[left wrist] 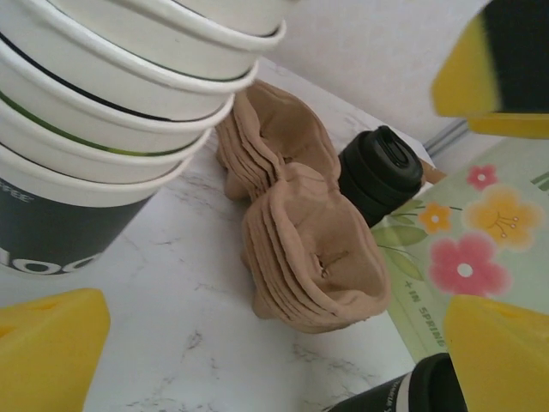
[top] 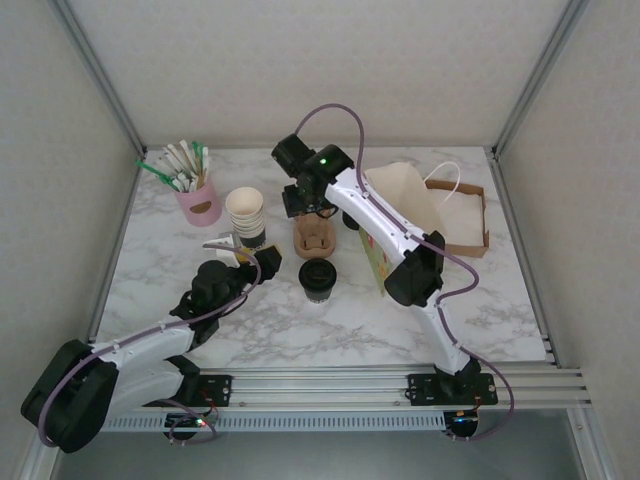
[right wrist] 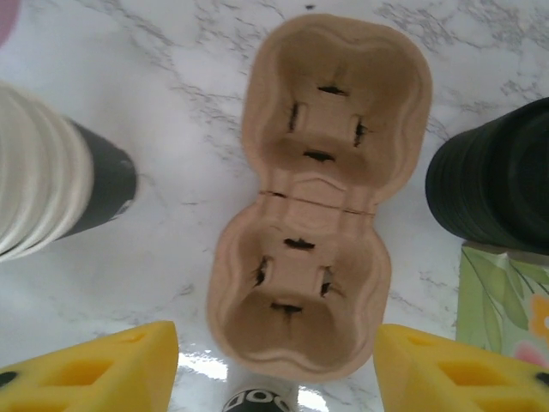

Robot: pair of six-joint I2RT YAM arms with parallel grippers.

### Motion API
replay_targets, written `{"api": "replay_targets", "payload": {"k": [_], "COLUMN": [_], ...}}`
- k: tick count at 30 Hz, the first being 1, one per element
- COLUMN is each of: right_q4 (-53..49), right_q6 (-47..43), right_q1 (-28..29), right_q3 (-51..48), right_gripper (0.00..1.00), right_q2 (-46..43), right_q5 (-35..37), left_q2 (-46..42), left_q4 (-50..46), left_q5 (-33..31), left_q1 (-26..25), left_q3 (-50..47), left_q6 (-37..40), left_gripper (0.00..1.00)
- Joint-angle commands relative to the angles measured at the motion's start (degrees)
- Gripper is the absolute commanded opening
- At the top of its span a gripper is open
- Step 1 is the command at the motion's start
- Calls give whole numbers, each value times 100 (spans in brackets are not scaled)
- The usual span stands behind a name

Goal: Pack the takeout coffee

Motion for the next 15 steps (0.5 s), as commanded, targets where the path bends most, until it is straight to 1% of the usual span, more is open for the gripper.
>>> {"api": "replay_targets", "payload": {"k": [1,6,15], "right_q4": [-102,-91,36], "right_q6": [189,319,491], "right_q1": [-84,-227,-304], "right_q3": [185,274,383], "right_gripper": [57,53,52], "right_q2": [230,582,1015], "right_q5": [-148,-158,-148], "left_q2": [-34,-211,-351], "left_q4": [247,132,70], "left_q5": [211,50,-42], "left_q1": [70,67,73], "left_q3": [163,138,119], "left_q6": [-144,-83,-21], "left_gripper": [100,100,100]}}
